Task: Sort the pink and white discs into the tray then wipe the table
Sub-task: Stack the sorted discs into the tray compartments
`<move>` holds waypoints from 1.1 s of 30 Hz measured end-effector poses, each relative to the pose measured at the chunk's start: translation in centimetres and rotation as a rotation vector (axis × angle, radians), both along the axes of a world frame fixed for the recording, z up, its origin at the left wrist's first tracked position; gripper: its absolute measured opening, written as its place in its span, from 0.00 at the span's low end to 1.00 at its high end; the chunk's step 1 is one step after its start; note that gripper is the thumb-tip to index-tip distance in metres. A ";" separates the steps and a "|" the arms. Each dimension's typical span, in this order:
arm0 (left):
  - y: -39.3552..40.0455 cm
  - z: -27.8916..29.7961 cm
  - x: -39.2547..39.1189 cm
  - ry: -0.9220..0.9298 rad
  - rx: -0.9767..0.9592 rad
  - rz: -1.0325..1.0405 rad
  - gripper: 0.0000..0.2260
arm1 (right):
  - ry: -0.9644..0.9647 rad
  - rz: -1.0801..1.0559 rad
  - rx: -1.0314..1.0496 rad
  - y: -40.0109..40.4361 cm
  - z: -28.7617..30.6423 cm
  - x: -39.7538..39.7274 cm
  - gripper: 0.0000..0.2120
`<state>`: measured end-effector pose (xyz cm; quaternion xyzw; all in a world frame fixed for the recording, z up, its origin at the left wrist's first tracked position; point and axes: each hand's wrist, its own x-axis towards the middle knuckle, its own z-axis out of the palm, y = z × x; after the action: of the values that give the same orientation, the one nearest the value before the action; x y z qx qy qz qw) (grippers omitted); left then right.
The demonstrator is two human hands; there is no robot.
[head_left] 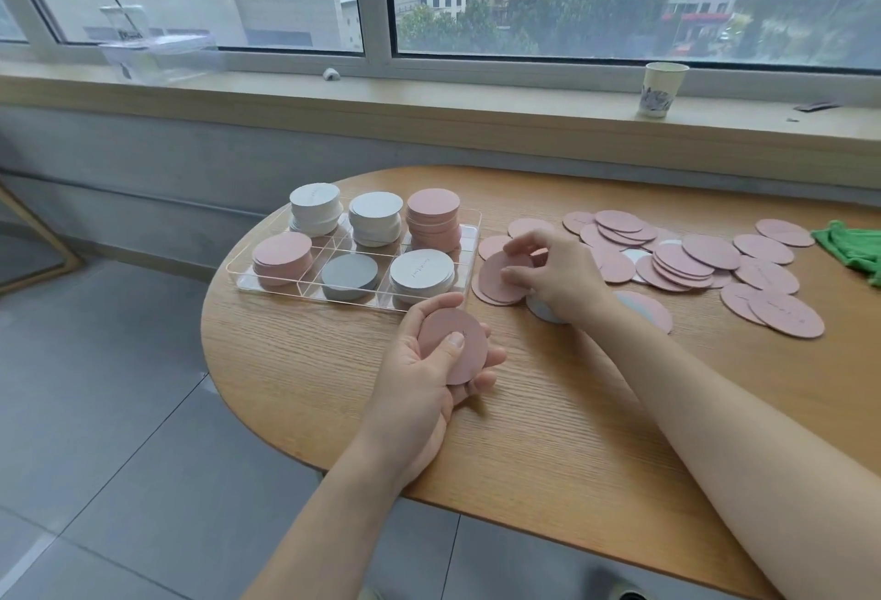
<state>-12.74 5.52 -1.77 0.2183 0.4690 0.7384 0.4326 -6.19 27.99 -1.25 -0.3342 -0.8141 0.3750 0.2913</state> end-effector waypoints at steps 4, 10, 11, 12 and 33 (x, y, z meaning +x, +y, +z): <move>-0.2 -0.1 0.1 0.022 0.003 0.002 0.16 | 0.327 0.000 -0.228 -1.1 1.1 3.0 0.07; -0.1 0.2 0.2 -0.028 0.027 0.035 0.11 | 0.519 0.308 -0.599 -4.9 2.4 5.7 0.10; 0.0 0.2 0.2 -0.033 0.028 0.034 0.11 | 0.467 0.327 -0.569 -5.7 2.3 5.6 0.10; 0.1 0.2 0.3 -0.036 0.029 0.027 0.11 | 0.421 0.334 -0.522 -6.4 2.2 5.4 0.10; -0.1 -0.2 0.1 -0.042 0.029 -0.081 0.18 | -0.124 -0.032 0.129 -2.7 0.5 1.9 0.17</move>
<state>-12.62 5.37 -1.96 0.2279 0.4399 0.7314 0.4686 -4.26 25.30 -0.72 -0.3503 -0.8476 0.2959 0.2671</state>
